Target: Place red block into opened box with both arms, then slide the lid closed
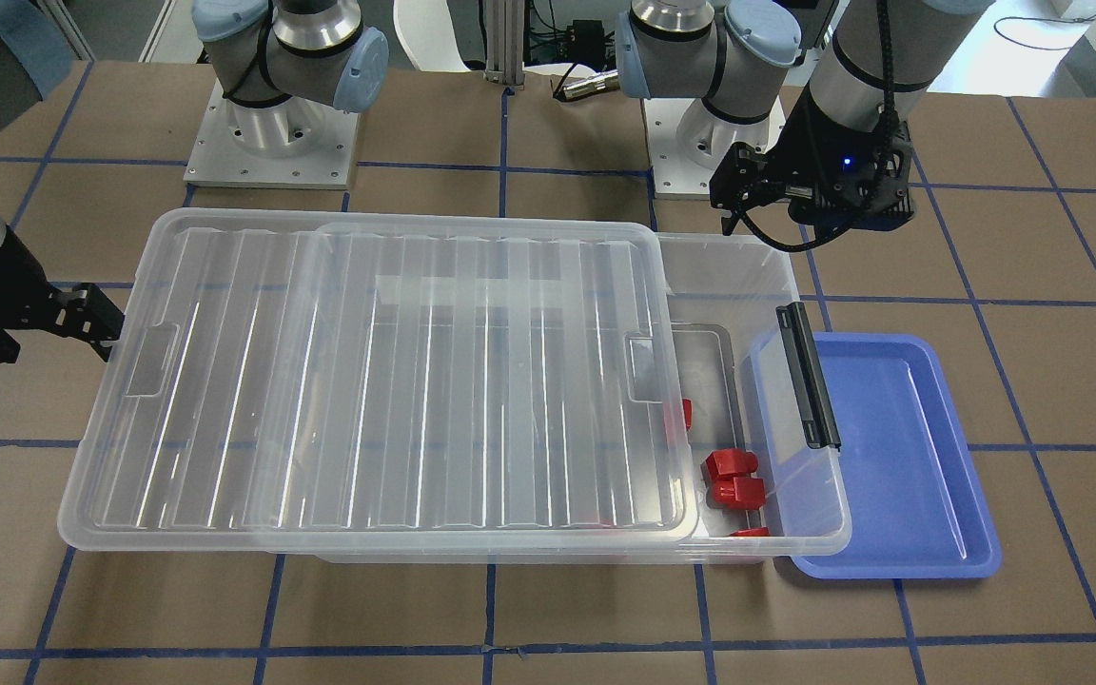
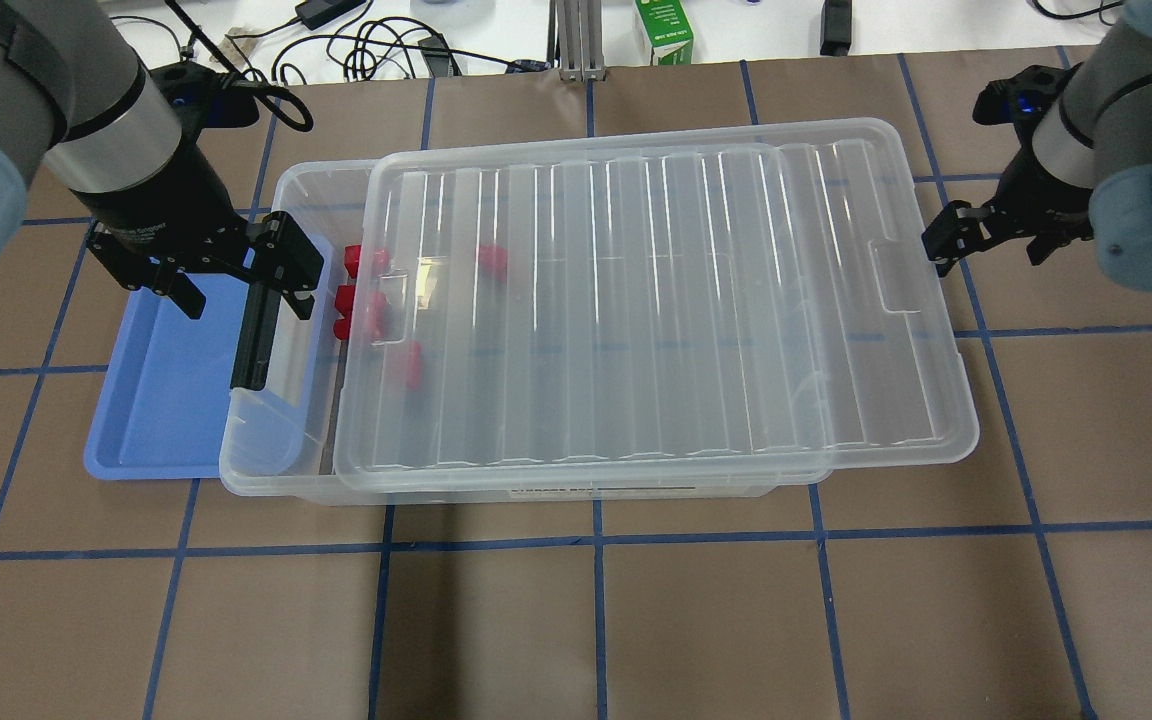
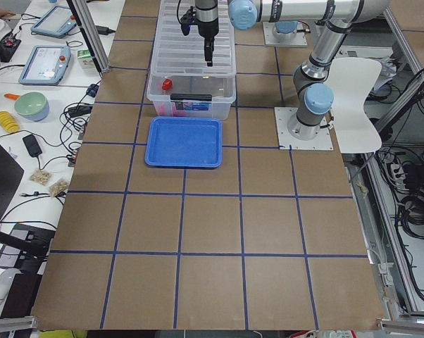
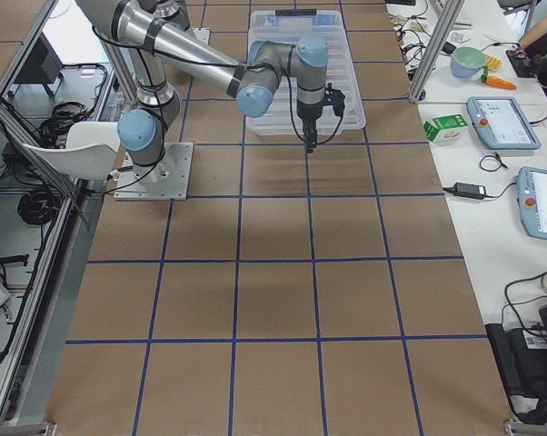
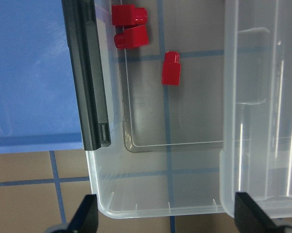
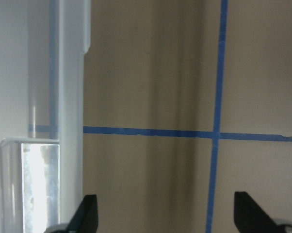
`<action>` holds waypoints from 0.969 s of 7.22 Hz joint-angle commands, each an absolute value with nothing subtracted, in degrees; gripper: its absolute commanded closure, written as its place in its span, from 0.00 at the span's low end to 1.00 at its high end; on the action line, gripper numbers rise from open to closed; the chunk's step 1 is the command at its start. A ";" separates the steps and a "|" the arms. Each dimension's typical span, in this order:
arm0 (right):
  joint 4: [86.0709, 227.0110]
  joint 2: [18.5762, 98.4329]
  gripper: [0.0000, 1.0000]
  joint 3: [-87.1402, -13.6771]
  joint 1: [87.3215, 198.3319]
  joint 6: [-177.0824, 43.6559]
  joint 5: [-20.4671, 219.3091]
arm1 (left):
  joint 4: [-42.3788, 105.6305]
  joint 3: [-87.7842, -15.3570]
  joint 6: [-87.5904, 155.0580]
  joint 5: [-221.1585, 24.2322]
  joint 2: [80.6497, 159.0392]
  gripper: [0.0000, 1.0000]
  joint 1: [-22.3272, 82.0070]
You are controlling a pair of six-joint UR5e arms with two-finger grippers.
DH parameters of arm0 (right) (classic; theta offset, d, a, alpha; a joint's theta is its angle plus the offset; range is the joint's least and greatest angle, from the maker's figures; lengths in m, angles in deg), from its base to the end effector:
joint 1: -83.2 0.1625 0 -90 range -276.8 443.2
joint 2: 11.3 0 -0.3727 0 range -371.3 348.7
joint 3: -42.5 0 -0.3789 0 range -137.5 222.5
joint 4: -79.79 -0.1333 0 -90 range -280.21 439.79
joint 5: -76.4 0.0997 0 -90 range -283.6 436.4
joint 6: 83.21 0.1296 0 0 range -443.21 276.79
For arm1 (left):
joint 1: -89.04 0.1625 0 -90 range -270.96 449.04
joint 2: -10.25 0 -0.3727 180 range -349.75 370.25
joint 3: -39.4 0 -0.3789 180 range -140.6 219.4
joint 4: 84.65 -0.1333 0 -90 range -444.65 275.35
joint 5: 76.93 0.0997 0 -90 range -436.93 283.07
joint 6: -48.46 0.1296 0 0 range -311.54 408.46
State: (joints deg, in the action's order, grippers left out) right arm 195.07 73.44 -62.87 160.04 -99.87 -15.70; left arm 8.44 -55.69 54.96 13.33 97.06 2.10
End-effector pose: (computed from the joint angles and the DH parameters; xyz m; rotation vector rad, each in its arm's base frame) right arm 0.0116 -0.5148 0.2791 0.0919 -3.0821 0.1064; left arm -0.1087 -0.4524 0.3843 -0.0944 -3.1345 -0.1368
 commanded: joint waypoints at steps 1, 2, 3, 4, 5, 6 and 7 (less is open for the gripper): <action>195.72 73.25 0.00 -62.62 165.71 -93.68 -15.97 | 8.34 -55.79 54.97 13.33 97.00 0.00 2.11; 195.63 73.33 0.00 -62.71 165.90 -93.59 -15.71 | 8.42 -55.79 54.97 13.33 97.00 0.00 2.11; 195.63 73.34 0.00 -62.71 166.42 -93.59 -15.71 | 8.34 -55.79 54.97 13.33 97.00 0.00 2.02; 195.63 73.34 0.00 -62.71 166.60 -93.50 -15.62 | 8.33 -55.79 54.97 13.33 97.00 0.00 2.11; 195.63 73.25 0.00 -62.53 166.69 -93.58 -15.80 | 8.33 -55.79 54.97 13.42 97.09 0.00 2.02; 195.81 73.16 0.00 -61.49 166.69 -93.93 -15.89 | 8.33 -55.79 54.97 13.33 97.00 0.00 2.11; 193.81 73.77 0.00 -58.60 166.60 -94.11 -16.32 | 8.42 -55.79 54.97 13.42 97.00 0.00 2.11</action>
State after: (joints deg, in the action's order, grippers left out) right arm 195.34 73.33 -61.27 166.64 -93.85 -15.93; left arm 8.35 -55.79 54.97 13.37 97.02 2.08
